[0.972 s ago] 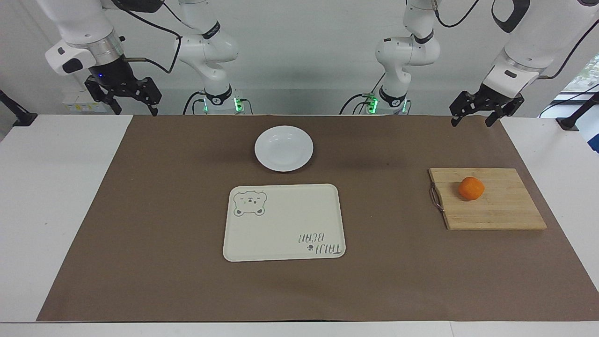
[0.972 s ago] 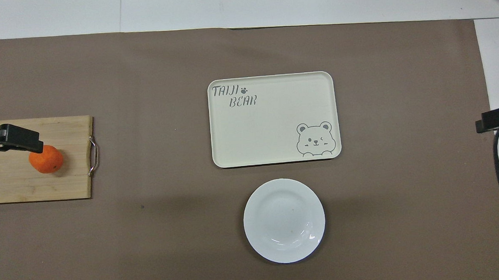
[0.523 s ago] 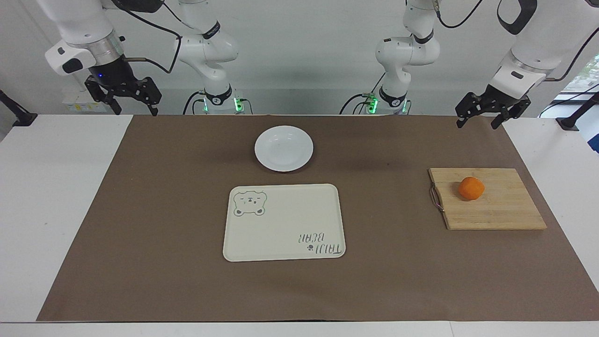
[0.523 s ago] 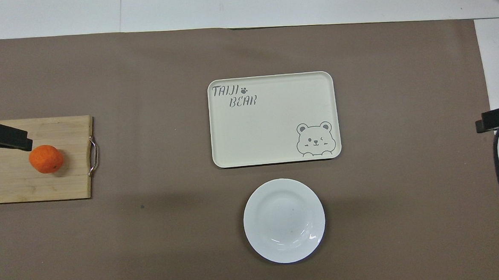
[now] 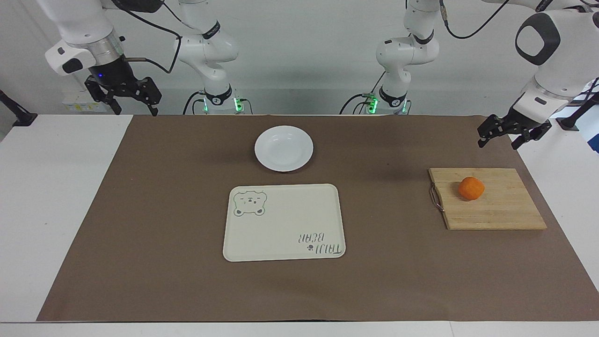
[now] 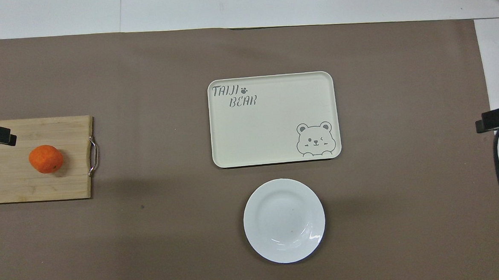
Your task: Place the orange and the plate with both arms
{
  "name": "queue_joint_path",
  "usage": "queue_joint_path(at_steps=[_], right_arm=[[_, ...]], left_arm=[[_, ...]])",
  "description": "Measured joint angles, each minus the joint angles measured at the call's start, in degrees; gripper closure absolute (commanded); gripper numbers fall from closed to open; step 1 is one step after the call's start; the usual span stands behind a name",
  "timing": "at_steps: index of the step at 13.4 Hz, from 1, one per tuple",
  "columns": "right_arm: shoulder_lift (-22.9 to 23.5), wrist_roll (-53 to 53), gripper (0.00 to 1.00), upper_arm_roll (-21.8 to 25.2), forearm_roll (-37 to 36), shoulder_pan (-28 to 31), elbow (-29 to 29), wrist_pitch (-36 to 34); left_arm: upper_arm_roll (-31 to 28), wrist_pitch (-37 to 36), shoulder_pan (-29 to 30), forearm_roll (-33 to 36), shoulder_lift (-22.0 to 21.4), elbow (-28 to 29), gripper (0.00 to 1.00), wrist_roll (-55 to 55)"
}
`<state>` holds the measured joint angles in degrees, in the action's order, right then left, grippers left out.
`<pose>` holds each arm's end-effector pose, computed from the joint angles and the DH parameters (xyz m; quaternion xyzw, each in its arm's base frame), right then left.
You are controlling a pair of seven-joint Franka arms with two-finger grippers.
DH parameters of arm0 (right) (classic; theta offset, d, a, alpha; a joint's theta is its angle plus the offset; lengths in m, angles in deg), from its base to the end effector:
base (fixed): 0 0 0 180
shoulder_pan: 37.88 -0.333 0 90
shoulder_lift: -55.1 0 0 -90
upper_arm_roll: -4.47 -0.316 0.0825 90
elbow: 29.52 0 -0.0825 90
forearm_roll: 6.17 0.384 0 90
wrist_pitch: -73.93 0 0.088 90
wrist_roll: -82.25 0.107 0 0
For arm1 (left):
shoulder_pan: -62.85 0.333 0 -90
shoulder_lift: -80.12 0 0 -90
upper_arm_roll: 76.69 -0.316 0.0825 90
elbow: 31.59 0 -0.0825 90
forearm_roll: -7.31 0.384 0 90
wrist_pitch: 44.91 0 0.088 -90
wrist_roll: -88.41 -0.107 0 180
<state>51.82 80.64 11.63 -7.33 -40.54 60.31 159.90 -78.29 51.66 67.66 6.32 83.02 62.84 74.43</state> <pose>0.5277 -0.0460 0.6505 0.9996 -0.0258 -0.0056 0.0062 0.5730 0.0623 0.5691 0.9978 -0.0650 -0.0051 0.0089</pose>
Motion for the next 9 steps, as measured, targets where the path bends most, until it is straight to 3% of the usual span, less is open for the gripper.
queue_joint_path(at_steps=[9], right_arm=[[0.0,0.0,0.0,0.0,0.0,0.0,0.0,0.0]], left_arm=[[-0.01,14.54,3.88,0.0,8.31,7.57,0.0,-4.51]])
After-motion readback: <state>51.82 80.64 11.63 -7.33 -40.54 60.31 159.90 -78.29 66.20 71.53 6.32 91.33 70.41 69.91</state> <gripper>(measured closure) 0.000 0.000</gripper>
